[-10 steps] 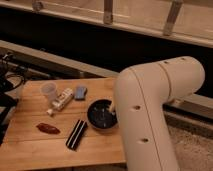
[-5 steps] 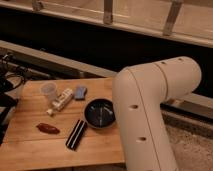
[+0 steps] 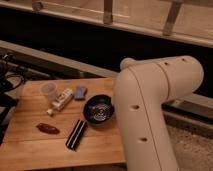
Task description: Pick up the ceramic bowl
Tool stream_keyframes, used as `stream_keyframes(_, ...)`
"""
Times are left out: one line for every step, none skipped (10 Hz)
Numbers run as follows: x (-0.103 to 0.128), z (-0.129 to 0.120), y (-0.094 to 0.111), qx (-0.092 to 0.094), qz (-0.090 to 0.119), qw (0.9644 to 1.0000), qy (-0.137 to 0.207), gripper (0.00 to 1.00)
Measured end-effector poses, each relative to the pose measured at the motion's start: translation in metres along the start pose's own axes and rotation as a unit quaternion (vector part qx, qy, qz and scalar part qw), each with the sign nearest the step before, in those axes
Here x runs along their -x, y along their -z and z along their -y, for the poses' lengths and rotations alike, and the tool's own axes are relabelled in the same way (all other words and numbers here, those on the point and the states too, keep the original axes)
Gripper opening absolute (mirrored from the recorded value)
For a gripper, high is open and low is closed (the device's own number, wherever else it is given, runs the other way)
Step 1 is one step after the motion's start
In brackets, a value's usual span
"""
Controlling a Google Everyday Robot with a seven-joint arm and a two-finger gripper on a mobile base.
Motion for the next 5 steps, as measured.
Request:
stream_keyframes(0.000,-0.003,0.003,0.007,-0.004,0.9999,0.006,0.00)
stream_keyframes(-0.003,-0.005,0.011,0.017,-0.009,0.9998,0.010,0.00)
stream_keyframes(-0.003,-0.008,0.024,0.027,-0.012,0.9995,0.014,0.00)
stream_keyframes(-0.002,-0.012,0.035,0.034,-0.016,0.9991,0.022,0.00)
stream_keyframes(-0.003,-0.020,0.041,0.040,-0.022,0.9984,0.032,0.00)
